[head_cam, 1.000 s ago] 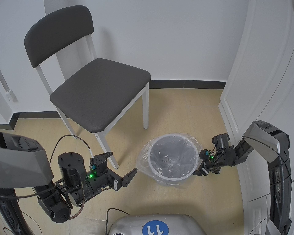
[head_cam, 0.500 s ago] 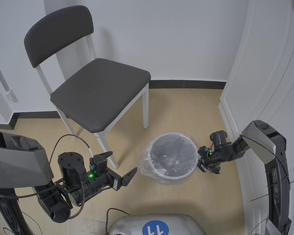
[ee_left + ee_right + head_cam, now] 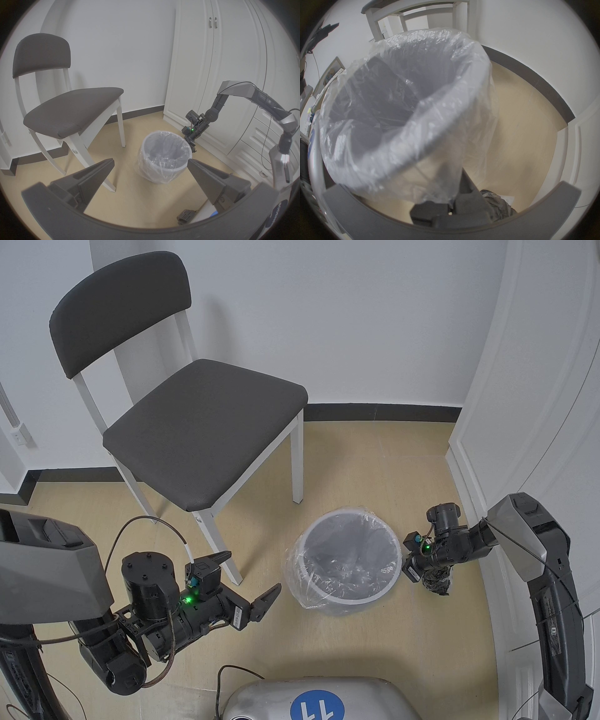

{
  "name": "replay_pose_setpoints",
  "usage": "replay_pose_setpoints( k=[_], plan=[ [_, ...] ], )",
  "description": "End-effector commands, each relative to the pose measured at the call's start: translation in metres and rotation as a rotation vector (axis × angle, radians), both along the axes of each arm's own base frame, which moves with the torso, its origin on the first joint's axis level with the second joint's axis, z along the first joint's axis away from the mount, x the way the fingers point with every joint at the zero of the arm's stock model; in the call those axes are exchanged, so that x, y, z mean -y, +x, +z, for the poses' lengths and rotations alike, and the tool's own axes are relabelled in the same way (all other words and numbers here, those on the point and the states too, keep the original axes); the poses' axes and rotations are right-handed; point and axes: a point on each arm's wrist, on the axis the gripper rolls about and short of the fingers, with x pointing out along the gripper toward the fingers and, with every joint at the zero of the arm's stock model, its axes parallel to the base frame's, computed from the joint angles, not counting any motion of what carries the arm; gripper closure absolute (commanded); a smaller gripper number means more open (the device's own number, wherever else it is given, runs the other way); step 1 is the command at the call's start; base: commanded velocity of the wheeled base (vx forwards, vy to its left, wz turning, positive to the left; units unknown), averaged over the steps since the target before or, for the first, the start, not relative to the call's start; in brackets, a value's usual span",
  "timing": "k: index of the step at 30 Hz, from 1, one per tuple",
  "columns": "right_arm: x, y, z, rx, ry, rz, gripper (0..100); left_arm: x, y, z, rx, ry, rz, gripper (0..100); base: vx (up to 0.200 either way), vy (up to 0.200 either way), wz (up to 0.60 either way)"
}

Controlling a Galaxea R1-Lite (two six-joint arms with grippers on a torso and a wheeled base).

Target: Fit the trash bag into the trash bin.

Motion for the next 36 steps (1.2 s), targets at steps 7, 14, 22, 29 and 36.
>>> replay_pose_setpoints(
  k=[7,14,22,29,36],
  plan=[
    [0.001,0.0,-0.012,-0.016,-0.007,0.006,0,0.0,0.001,-0.003,-0.009,0.005,0.002,0,0.0,0.0,0.0],
    [0.015,-0.017,0.012,-0.032,0.003,-0.012,0,0.0,0.001,-0.003,-0.007,0.004,0.002,0,0.0,0.0,0.0],
    [0.037,-0.052,0.051,0.013,0.026,-0.035,0,-0.002,-0.002,0.0,-0.005,0.003,0.002,0,0.0,0.0,0.0],
    [0.053,-0.096,0.081,0.066,0.05,-0.067,0,-0.002,-0.005,0.007,0.015,-0.009,-0.001,0,0.0,0.0,0.0],
    [0.064,-0.107,0.089,0.093,0.099,-0.137,0,-0.005,-0.007,0.017,0.042,-0.026,0.002,0,0.0,0.0,0.0]
  ],
)
